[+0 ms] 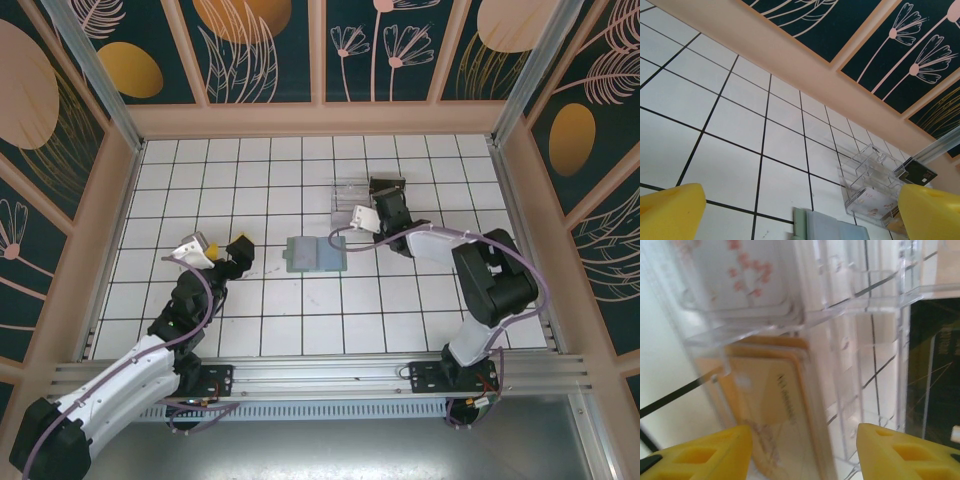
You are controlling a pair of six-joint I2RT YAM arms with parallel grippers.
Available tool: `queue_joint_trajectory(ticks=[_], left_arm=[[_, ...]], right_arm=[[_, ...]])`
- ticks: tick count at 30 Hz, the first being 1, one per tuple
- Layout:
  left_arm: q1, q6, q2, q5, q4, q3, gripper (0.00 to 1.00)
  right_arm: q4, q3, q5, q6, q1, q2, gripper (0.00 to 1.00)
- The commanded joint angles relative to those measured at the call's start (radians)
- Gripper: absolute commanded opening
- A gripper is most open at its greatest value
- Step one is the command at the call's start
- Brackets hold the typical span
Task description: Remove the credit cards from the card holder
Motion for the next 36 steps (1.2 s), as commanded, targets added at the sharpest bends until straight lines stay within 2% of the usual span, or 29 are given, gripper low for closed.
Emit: queue_joint_trajectory(ticks=[1,17,22,26,32,34,36], left_arm=[[0.006,0.003,-0.017,-0.012,0.021,0.026,0.99],[0.006,0.002,-0.014,-0.003,0.027,0.025,0.99],[0.006,0.003,-0.011,0.000,0.028,0.026,0.99],[0.006,0.005,0.007,0.003,0.025,0.035,0.99],[0.007,0.013,0.077,-0.015,-0.013,0.073,0.99],[0.006,0.028,0.099,-0.022,-0.023,0.084,0.99],[0.006,0.029,0.119,-0.001,-0.025,0.097,0.99]], right_arm=[[0.038,0.072,0.031,0.050,-0.004,0.019,0.58],[0.016,-0.013,-0.008,0.049,-0.004,-0.089,0.61],[0.000,-0.014,-0.001,0.117,0.007,-0.158,0.62],[-0.043,0.007,0.005,0.330,0.020,-0.241,0.62],[-0.190,0.060,-0.057,0.855,0.046,-0.319,0.59],[-0.216,0.055,-0.174,1.031,0.042,-0.336,0.60],[-0.185,0.020,-0.255,1.132,0.049,-0.358,0.60]])
